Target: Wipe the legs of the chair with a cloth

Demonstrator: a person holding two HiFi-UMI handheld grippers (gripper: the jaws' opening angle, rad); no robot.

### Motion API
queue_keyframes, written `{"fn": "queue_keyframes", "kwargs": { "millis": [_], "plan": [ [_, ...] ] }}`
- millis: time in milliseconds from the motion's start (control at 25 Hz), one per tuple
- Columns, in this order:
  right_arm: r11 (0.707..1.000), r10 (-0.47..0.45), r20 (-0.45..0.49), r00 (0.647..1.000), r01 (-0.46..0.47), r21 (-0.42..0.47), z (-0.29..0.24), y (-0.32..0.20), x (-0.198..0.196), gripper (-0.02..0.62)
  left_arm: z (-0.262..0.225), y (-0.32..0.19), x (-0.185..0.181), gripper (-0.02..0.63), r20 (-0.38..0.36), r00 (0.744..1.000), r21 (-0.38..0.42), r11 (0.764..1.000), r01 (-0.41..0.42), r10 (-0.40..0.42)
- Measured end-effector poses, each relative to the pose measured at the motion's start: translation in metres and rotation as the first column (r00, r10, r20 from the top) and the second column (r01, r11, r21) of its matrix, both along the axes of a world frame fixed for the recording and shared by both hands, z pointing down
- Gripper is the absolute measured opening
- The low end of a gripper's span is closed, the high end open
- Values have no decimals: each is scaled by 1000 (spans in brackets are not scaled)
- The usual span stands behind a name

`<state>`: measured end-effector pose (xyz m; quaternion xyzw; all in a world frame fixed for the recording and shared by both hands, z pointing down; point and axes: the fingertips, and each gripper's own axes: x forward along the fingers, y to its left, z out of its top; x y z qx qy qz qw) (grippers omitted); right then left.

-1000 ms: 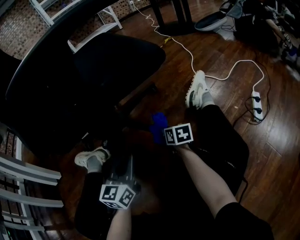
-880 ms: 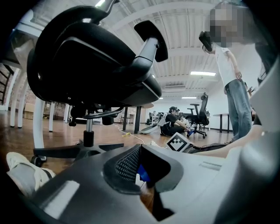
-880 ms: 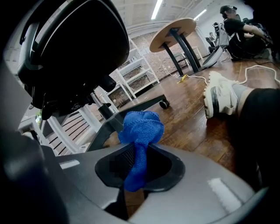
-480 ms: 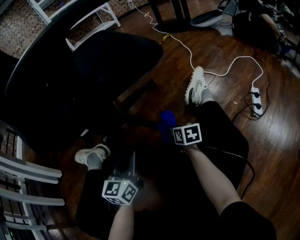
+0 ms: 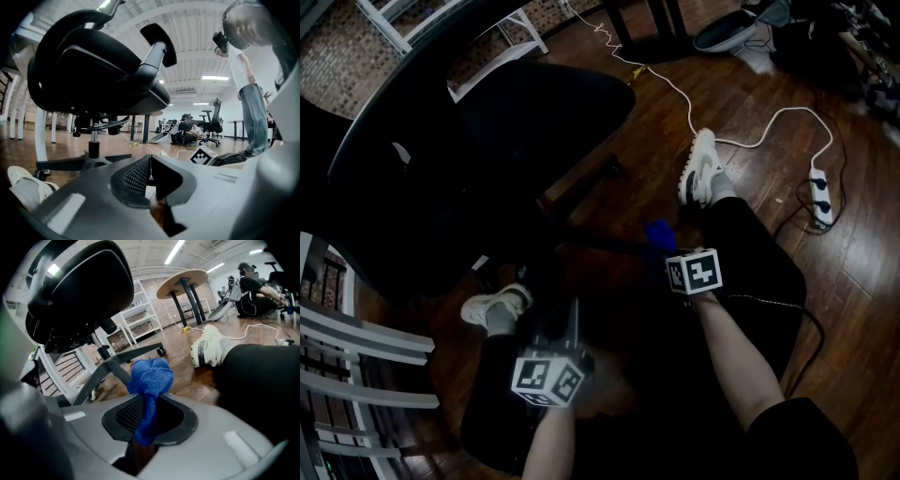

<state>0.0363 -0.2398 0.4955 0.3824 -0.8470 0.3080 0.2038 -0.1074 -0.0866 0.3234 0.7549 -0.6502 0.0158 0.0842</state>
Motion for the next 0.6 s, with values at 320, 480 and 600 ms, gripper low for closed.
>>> {"fn": "queue_keyframes", "kwargs": {
  "millis": [320,480,600],
  "plan": [
    [983,-141,238,961,107,151,-58,7,-32,86,-3,-2,-1,5,11,1000,24,1000,-5,5],
    [961,-231,334,914,160,226,-101,2,-57,86,-16,-5,0,5,15,1000,44,999,-10,9],
    [941,-304,410,860,205,268,-137,-6,-73,86,-27,-10,4,5,37,999,50,999,-9,7]
  ]
}}
